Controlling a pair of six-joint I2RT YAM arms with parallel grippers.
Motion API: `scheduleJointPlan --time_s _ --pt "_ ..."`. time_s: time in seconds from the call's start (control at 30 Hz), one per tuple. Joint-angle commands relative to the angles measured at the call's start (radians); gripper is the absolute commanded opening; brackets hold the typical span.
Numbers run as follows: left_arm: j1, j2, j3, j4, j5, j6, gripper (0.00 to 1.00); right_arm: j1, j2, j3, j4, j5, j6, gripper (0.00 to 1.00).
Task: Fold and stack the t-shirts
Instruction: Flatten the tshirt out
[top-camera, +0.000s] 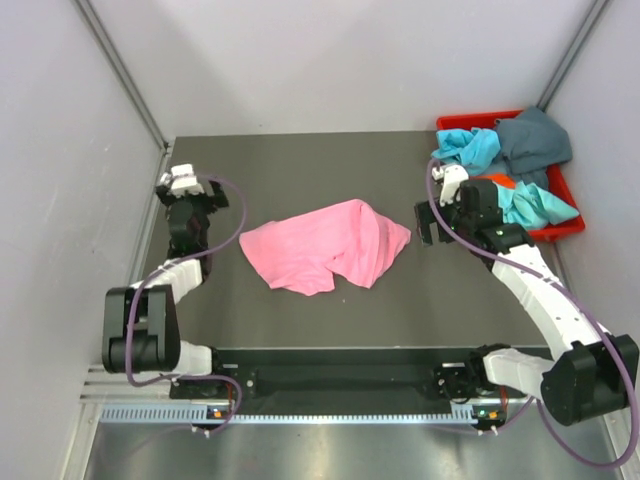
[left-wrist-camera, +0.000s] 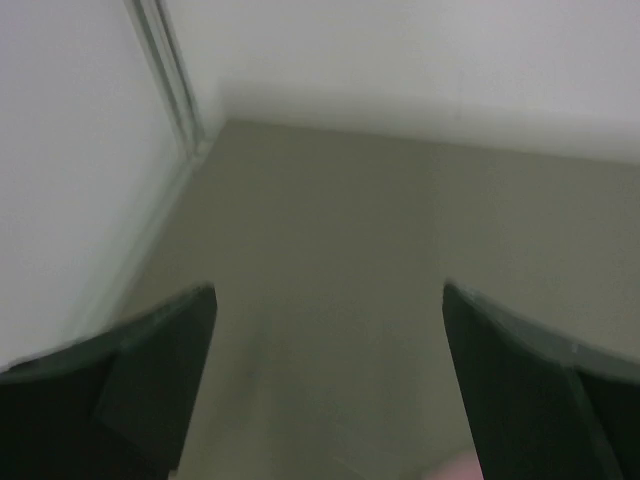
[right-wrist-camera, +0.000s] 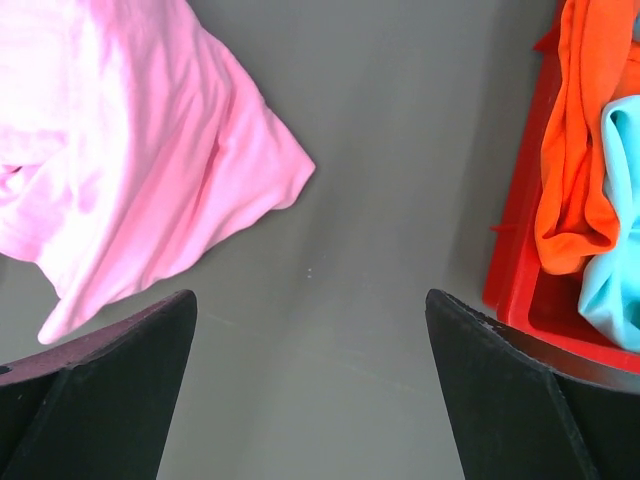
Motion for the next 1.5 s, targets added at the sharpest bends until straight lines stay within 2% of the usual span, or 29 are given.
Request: scheduleJointPlan --time_s 0.0,0.03,0.07,0.1,0.17,0.27,0.43,0.53,0.57,0.67,0.87,1.03,1.23,1.47 --pt "-0.052 0.029 0.081 -1.274 0.007 -0.010 0.99 -0.014 -0.016 0.040 0.017 0.002 -0.036 0.97" --pt "-0.052 0.056 0.120 -1.304 0.007 -0.010 0.99 -0.024 -0.004 0.048 0.003 -0.037 -0.045 0.97" --pt "-0.061 0.111 0.143 -1.337 0.110 -0.257 1.00 -0.031 0.025 0.054 -0.014 -0.059 -0.044 0.97" --pt "-0.065 0.141 0.171 -1.364 0.389 -0.260 0.40 -0.041 0.034 0.062 -0.040 -0.083 -0.036 0.97" --pt "-0.064 0.256 0.257 -1.481 0.454 -0.270 0.43 -0.044 0.051 0.063 -0.051 -0.090 -0.039 0.97" --pt "-0.065 0.385 0.318 -1.533 0.565 -0.286 0.43 -0.044 0.077 0.070 -0.066 -0.073 -0.073 0.98" --pt "-0.065 0.483 0.383 -1.519 0.579 -0.289 0.42 -0.061 0.109 0.100 -0.045 -0.059 -0.057 0.98" --pt "-0.065 0.479 0.395 -1.517 0.567 -0.298 0.42 -0.064 0.112 0.102 -0.051 -0.062 -0.064 0.98" --pt "-0.065 0.469 0.395 -1.516 0.567 -0.299 0.39 -0.066 0.111 0.100 -0.052 -0.061 -0.067 0.98" --pt "-0.098 0.425 0.384 -1.516 0.570 -0.284 0.00 -0.075 0.094 0.082 -0.051 -0.056 -0.074 0.98" --pt "-0.119 0.278 0.459 -1.522 0.473 -0.277 0.00 -0.109 0.033 0.025 -0.016 -0.061 -0.059 0.98" --pt "-0.128 0.161 0.689 -1.552 0.377 -0.201 0.00 -0.136 -0.018 0.048 0.015 -0.064 -0.057 0.98" --pt "-0.128 0.055 0.905 -1.479 0.273 -0.125 0.00 -0.162 -0.030 0.108 0.038 -0.087 -0.042 0.98" --pt "-0.128 0.043 1.114 -1.518 0.272 -0.112 0.00 -0.192 -0.032 0.113 0.036 -0.105 -0.030 0.98"
